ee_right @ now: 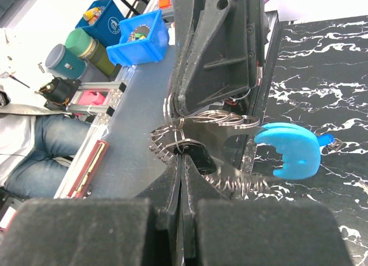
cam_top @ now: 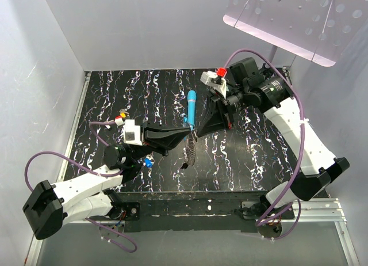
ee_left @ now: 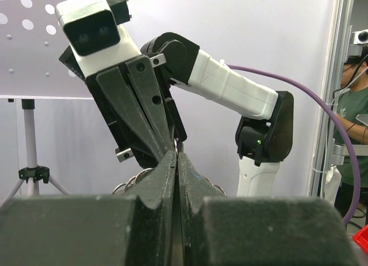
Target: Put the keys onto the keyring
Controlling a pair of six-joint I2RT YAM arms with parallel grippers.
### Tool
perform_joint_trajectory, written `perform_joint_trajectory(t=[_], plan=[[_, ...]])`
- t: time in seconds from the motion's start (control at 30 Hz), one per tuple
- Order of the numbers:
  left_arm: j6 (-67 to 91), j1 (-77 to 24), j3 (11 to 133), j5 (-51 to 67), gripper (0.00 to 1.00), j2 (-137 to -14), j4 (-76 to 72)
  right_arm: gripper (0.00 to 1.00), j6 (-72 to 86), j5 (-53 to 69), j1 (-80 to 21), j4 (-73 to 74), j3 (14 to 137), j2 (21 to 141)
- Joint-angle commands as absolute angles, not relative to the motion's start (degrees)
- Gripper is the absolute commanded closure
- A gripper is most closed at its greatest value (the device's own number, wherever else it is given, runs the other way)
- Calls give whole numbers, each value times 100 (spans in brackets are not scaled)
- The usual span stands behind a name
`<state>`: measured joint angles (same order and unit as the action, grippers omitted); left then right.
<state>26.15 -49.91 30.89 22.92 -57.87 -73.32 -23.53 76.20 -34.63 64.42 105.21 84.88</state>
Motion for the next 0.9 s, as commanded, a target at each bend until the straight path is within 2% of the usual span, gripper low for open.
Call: perform_joint_trajectory(t=[0.0, 0.17, 0.27, 0.33, 0.37, 0.4, 0.47, 0.6, 0.87], plan=[[2584, -5001, 3357, 2118, 100, -5660, -7515, 99, -2022, 7488, -3577, 6083, 10336, 8314], [2593, -5001, 3323, 2109, 100, -5652, -7506, 99, -1890, 7462, -3621, 5933, 10230, 8279], [2584, -5001, 3287, 2109, 100, -5590, -7453, 99, -2328, 7427, -3577, 6265, 10467, 8271], [2575, -5001, 3252, 2092, 100, -5555, -7409, 88, -2495, 7444, -3490, 6389, 10599, 8262], [2575, -5001, 3235, 2100, 100, -5537, -7418, 78, -2574, 7479, -3446, 6459, 10661, 8262], [2584, -5001, 3226, 2101, 100, -5528, -7418, 63, -2593, 7479, -3419, 6495, 10687, 8262], [2584, -5001, 3217, 2100, 100, -5502, -7400, 53, -2619, 7506, -3384, 6513, 10740, 8270], [2584, -5001, 3199, 2118, 100, -5493, -7383, 49, -2488, 7479, -3366, 6416, 10845, 8314], [2619, -5001, 3208, 2136, 100, -5581, -7444, 52, -1855, 7471, -3427, 5951, 10969, 8464]])
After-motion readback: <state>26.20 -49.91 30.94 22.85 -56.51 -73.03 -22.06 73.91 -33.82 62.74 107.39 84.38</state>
